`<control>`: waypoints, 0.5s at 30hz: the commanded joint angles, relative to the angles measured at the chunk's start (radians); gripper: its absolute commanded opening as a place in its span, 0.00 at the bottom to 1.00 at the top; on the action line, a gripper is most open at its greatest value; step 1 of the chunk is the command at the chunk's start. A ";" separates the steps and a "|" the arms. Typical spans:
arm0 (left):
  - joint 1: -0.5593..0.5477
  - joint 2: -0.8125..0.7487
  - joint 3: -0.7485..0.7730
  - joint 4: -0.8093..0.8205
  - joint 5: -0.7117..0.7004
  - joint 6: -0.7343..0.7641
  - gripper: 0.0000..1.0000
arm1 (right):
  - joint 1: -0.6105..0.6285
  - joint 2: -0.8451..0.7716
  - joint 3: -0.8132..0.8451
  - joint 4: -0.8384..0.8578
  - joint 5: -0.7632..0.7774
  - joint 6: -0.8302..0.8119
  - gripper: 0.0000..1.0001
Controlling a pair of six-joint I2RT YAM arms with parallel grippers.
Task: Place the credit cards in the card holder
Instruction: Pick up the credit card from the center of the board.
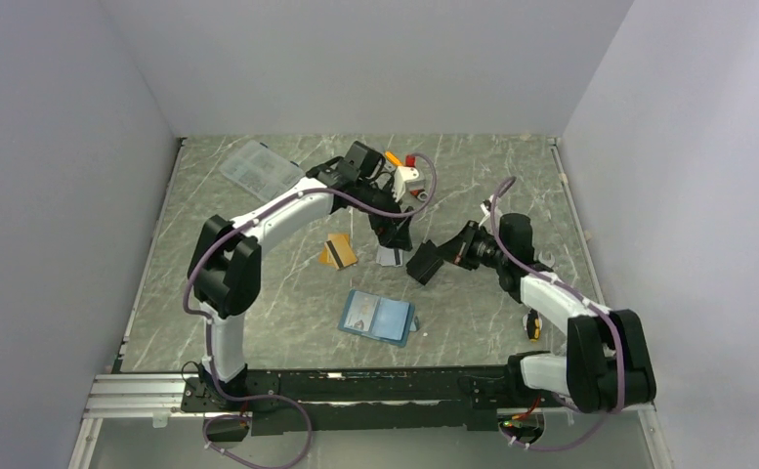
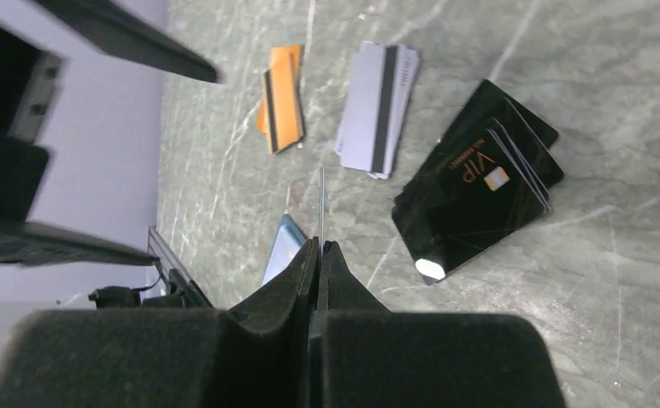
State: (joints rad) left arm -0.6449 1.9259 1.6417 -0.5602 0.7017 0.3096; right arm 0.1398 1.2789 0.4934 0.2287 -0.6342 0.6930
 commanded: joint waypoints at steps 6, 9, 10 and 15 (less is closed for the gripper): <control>0.084 0.087 -0.039 0.085 0.425 -0.175 0.99 | -0.002 -0.195 -0.043 0.099 -0.088 -0.054 0.00; 0.083 0.056 -0.096 0.155 0.485 -0.212 0.99 | -0.002 -0.216 -0.045 0.126 -0.133 -0.039 0.00; 0.084 0.045 -0.117 0.181 0.507 -0.230 0.99 | -0.002 -0.219 -0.042 0.132 -0.146 -0.036 0.00; 0.080 0.003 -0.189 0.257 0.572 -0.272 0.93 | -0.002 -0.216 -0.017 0.166 -0.233 -0.010 0.00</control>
State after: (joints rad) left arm -0.5510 2.0148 1.4899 -0.4122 1.1381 0.0883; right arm 0.1398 1.0790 0.4568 0.2974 -0.7677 0.6655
